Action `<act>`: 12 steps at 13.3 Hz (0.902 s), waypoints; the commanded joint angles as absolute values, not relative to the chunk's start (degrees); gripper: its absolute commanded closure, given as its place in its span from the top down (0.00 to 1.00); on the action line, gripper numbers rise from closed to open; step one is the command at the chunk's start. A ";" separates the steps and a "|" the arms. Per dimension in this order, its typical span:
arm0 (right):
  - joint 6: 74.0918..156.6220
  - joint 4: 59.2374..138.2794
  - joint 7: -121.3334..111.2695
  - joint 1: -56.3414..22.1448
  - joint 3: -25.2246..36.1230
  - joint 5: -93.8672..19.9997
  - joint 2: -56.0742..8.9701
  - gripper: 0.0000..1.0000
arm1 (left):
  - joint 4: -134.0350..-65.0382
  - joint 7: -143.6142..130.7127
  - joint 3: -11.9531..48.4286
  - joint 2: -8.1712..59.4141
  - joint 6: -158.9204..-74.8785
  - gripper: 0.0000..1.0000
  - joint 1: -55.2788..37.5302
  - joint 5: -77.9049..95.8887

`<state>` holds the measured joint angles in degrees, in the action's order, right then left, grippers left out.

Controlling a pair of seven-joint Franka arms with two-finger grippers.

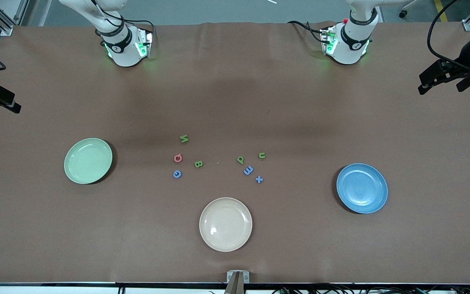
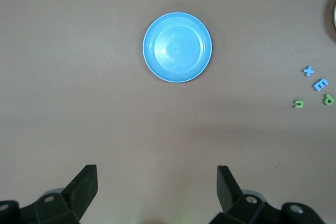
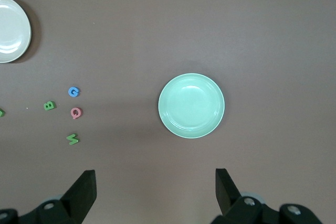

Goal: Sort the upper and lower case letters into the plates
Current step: 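Move the left gripper and the right gripper toward the foam letters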

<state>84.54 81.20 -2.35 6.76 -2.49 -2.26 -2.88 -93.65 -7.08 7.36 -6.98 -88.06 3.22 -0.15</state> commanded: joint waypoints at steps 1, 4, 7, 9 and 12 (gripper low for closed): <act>84.46 81.04 -1.32 6.94 -2.90 -1.67 -2.55 1.00 | -92.20 -6.42 7.73 -6.33 -86.14 1.00 3.16 0.00; 84.46 81.04 -1.32 6.94 -2.90 -1.67 -2.55 1.00 | -91.94 -6.50 7.73 -5.19 -85.96 1.00 2.73 -0.09; 84.46 81.04 -1.32 6.86 -2.99 -1.76 -2.55 1.00 | -90.01 -6.33 8.52 -0.63 -85.87 1.00 1.50 0.00; 84.38 81.12 -1.32 5.90 -2.99 -1.67 -2.64 1.00 | -90.44 -7.55 9.84 2.79 -86.48 1.00 0.27 0.70; 84.81 81.12 -1.14 3.35 -2.99 -1.58 -2.99 1.00 | -90.88 -13.76 10.98 8.24 -91.48 1.00 -2.63 0.17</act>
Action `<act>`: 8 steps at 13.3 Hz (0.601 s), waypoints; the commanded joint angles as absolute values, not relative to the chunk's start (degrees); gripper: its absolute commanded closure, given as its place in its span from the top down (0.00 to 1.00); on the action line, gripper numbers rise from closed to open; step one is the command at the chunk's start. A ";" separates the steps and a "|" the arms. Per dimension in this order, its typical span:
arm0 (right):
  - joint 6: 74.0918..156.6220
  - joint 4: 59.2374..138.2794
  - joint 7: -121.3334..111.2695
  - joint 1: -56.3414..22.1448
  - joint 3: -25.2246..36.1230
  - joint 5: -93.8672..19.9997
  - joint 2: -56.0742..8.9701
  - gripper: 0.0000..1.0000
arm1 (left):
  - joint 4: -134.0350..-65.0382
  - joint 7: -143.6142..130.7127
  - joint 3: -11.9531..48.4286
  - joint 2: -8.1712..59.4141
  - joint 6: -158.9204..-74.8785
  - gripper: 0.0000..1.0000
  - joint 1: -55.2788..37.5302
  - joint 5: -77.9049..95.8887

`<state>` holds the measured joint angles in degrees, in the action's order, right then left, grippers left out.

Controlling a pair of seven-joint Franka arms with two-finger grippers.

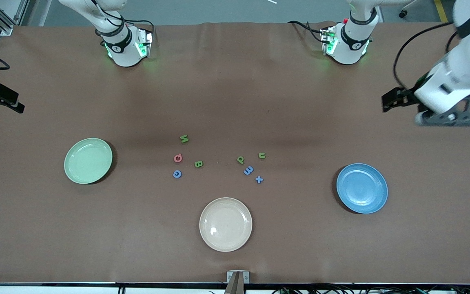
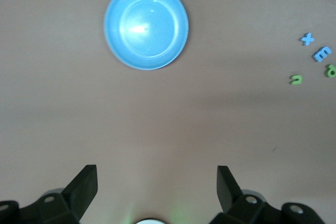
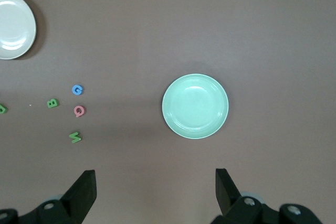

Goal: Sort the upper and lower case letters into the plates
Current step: 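Move the left gripper and the right gripper toward the foam letters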

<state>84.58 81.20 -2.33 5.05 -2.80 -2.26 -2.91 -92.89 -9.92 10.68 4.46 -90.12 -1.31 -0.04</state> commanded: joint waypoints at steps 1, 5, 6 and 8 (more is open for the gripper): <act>85.60 81.12 -0.71 1.95 -2.99 -1.58 -3.16 1.00 | -91.31 -16.76 11.60 9.83 -93.50 1.00 -4.20 0.18; 86.04 81.30 6.68 -3.14 -2.99 -1.76 -4.83 1.00 | -93.16 -37.50 11.69 17.73 -103.86 1.00 -13.43 -0.96; 86.22 81.21 6.85 -4.30 -2.99 -1.84 -6.31 1.00 | -93.25 -39.44 11.69 19.67 -106.06 1.00 -15.10 -2.18; 87.45 81.56 6.59 -7.02 -2.99 -1.59 -9.30 1.00 | -93.69 -43.14 11.60 22.84 -109.32 1.00 -17.65 -2.64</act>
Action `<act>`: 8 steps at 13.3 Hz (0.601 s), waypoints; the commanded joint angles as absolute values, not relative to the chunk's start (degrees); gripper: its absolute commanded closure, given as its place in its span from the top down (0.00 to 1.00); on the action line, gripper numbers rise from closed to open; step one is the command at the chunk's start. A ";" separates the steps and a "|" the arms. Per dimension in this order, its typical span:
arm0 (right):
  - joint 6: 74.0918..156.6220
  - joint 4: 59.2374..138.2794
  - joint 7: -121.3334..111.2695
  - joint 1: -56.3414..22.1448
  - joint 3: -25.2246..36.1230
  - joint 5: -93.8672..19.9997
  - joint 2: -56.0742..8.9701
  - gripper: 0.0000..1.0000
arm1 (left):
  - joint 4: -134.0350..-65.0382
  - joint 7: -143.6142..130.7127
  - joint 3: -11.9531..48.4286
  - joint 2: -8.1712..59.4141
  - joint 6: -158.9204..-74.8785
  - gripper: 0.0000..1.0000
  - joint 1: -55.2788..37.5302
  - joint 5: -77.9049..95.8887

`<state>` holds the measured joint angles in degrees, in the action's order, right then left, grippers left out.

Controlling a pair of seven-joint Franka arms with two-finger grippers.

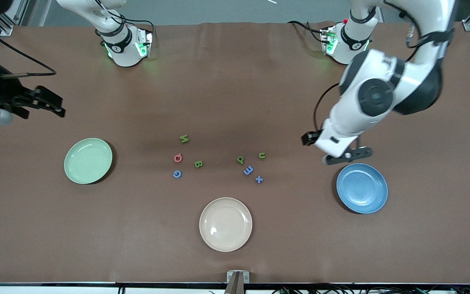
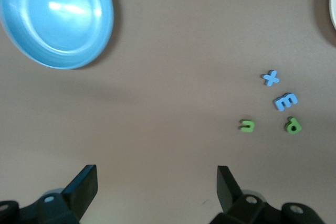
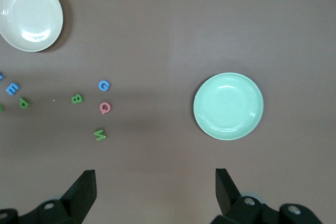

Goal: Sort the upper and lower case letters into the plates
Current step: 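Move the left gripper and the right gripper toward the foam letters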

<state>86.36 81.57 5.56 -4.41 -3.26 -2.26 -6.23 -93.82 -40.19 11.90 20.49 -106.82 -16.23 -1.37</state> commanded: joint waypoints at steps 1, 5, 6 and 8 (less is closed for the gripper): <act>87.28 81.56 7.03 -8.68 -2.90 -1.41 -10.88 0.99 | -94.47 -44.81 11.69 24.07 -112.03 1.00 -18.80 -2.64; 87.97 81.74 14.32 -11.51 -2.90 -1.67 -15.01 1.00 | -97.65 -51.39 11.60 29.34 -122.16 0.95 -23.37 -6.21; 89.37 81.83 15.46 -12.91 -2.90 -1.84 -16.60 1.00 | -97.21 -53.94 11.69 31.44 -122.43 0.85 -24.60 -8.59; 95.15 84.88 18.97 -15.28 -2.99 -1.93 -18.36 1.00 | -97.29 -55.72 11.69 34.70 -126.10 0.83 -26.54 -9.14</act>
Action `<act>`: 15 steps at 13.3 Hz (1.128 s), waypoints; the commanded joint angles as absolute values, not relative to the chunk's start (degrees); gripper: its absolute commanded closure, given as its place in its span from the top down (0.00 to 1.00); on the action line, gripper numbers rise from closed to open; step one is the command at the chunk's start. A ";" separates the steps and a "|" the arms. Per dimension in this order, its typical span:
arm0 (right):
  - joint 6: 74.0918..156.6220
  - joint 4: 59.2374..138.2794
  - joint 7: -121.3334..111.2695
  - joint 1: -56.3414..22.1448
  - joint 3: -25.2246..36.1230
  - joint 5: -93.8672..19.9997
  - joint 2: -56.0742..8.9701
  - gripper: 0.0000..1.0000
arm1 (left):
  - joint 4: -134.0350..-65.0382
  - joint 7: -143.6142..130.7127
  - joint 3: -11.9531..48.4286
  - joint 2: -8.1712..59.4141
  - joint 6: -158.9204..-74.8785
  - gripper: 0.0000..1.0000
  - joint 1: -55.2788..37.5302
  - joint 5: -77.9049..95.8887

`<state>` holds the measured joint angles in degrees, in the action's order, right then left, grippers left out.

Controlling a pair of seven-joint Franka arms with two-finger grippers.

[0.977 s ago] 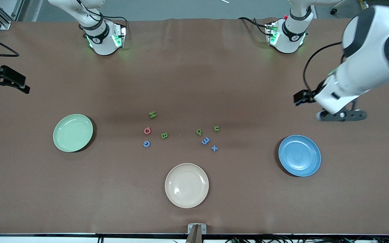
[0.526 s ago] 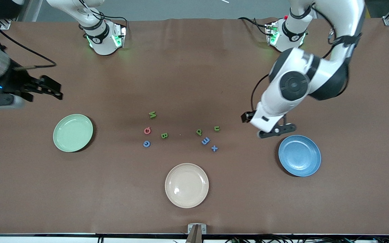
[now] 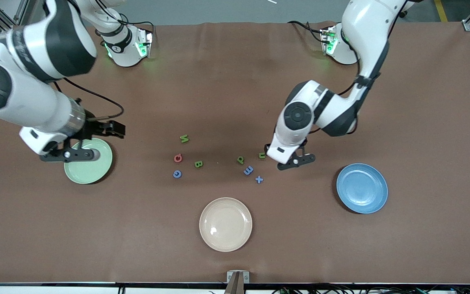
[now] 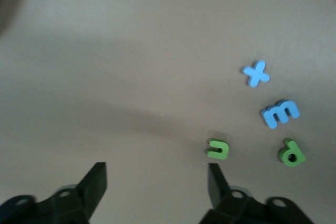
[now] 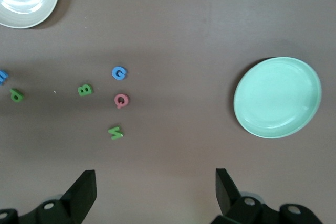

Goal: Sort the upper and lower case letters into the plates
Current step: 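Grasp the green u with the left gripper while the right gripper grasps the G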

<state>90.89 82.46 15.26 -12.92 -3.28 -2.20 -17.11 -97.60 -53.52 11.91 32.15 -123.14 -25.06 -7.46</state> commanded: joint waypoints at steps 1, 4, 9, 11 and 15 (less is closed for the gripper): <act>99.71 87.86 19.59 -16.51 -2.99 -2.28 -18.89 1.00 | -97.38 -55.72 11.69 35.93 -127.86 0.83 -26.63 -9.14; 112.64 94.81 19.95 -18.45 -2.99 -2.55 -22.13 1.00 | -97.29 -55.72 11.69 38.75 -133.75 0.76 -27.68 -9.14; 130.91 103.16 19.95 -18.90 -2.99 -2.55 -28.73 1.00 | -97.29 -55.46 11.60 41.13 -138.51 0.70 -28.65 -10.36; 138.39 105.72 19.86 -20.12 -2.99 -2.64 -31.54 1.00 | -97.21 -55.63 11.60 41.74 -138.60 0.63 -28.65 -12.13; 139.92 105.56 19.95 -23.11 -2.99 -2.64 -34.01 1.00 | -97.38 -55.63 11.69 41.84 -138.69 0.47 -28.65 -12.22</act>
